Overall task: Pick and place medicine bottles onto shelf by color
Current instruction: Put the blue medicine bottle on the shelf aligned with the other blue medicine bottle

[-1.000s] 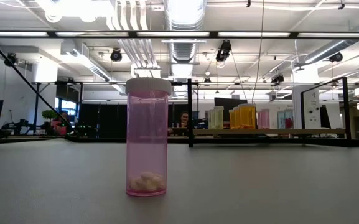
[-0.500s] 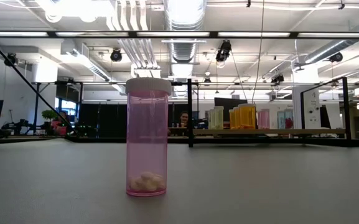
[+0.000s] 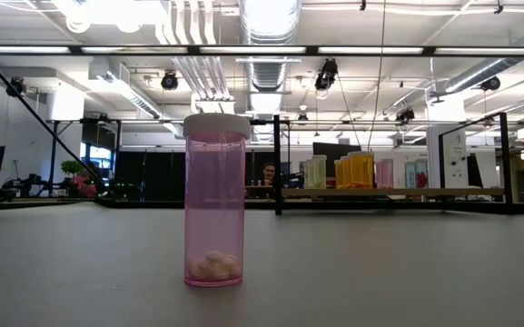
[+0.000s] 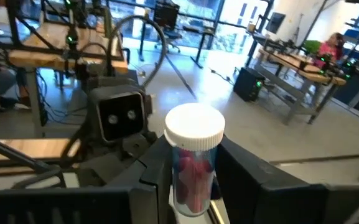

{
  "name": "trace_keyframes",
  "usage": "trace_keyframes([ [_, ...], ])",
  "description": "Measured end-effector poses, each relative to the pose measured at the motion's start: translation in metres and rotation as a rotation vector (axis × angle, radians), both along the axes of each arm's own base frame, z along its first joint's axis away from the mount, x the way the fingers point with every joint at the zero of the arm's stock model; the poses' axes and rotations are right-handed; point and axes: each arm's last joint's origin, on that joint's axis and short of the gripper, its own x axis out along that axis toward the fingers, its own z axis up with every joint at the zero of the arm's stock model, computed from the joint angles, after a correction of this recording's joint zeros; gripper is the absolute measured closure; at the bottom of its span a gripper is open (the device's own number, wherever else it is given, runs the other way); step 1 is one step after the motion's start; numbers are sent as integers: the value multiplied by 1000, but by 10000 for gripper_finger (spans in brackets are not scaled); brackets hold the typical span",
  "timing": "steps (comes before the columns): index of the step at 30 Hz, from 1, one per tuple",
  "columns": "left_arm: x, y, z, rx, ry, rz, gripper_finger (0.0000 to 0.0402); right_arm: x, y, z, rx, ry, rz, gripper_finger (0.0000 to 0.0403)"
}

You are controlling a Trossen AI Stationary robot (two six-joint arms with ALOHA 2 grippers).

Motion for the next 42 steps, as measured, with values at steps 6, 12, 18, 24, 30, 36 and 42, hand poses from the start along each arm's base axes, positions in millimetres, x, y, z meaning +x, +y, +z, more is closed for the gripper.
trace_keyframes([
  [6,4,1,-5,-50,60,-25,213,-20,-2,3,20,29,-78,305],
  [12,13,2,-18,-67,211,-20,185,-51,-5,-8,123,161,-296,302],
  [18,13,2,-19,-69,219,-18,185,-59,-10,-46,172,356,-594,302],
  [24,3,3,-17,-115,209,46,185,-70,-12,-95,173,443,-856,300],
  [30,-15,5,-19,-180,218,151,185,-101,-11,-146,278,398,-979,299],
  [36,-29,5,-20,-195,213,176,185,-114,-10,-200,443,215,-977,298],
  [42,-30,6,-28,-201,237,187,185,-104,-9,-260,473,155,-852,298],
])
